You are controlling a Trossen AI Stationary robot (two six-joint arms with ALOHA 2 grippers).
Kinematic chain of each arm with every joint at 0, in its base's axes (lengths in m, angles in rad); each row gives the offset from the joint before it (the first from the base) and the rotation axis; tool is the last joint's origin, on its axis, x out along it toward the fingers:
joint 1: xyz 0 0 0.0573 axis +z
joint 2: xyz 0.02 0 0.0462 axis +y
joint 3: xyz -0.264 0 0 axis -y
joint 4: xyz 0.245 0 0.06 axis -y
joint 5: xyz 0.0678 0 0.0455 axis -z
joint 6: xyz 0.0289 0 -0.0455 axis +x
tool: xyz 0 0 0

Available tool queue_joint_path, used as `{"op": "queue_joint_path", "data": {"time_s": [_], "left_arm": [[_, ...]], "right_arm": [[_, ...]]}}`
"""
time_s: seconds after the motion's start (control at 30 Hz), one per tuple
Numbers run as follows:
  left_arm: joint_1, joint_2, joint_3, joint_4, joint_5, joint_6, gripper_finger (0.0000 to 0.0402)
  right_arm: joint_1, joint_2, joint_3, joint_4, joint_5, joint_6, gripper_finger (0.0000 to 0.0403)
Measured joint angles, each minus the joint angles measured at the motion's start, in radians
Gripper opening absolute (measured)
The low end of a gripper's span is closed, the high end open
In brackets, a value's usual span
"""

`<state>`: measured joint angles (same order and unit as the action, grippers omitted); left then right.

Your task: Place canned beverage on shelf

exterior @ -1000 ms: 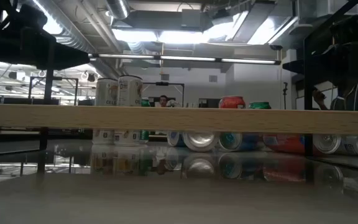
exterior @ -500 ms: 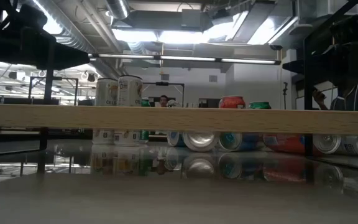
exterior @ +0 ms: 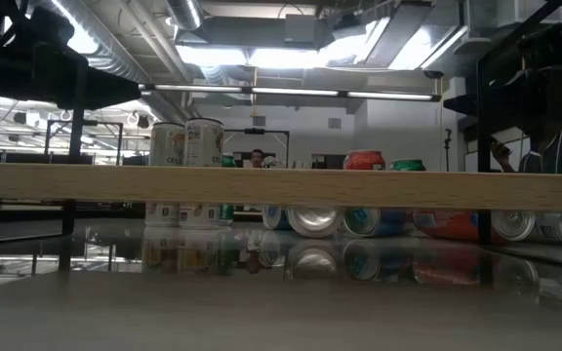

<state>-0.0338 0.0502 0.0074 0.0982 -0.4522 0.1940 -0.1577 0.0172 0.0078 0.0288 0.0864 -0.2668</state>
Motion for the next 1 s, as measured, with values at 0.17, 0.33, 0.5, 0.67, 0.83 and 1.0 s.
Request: {"op": "queue_joint_path", "data": {"time_s": [0.17,0.33,0.5,0.67,0.83,1.0], "left_arm": [[0.0,0.0,0.0,0.0,0.0,0.0,0.0354],[0.0,0.0,0.0,0.0,0.0,0.0,0.0354],[0.0,0.0,0.0,0.001,0.0,0.0,0.0354],[0.0,0.0,0.0,0.001,0.0,0.0,0.0354],[0.0,0.0,0.0,0.001,0.0,0.0,0.0354],[0.0,0.0,0.0,0.001,0.0,0.0,0.0354]], "right_arm": [[0.0,0.0,-0.001,0.01,0.01,0.0,0.034],[0.0,0.0,-0.002,0.016,0.01,0.0,0.034],[0.0,0.0,-0.002,0.016,0.01,0.0,0.034],[0.0,0.0,-0.002,0.018,0.01,0.0,0.034],[0.0,0.0,-0.002,0.018,-0.025,0.0,0.034],[0.0,0.0,-0.002,0.019,-0.079,0.015,0.034]]}}
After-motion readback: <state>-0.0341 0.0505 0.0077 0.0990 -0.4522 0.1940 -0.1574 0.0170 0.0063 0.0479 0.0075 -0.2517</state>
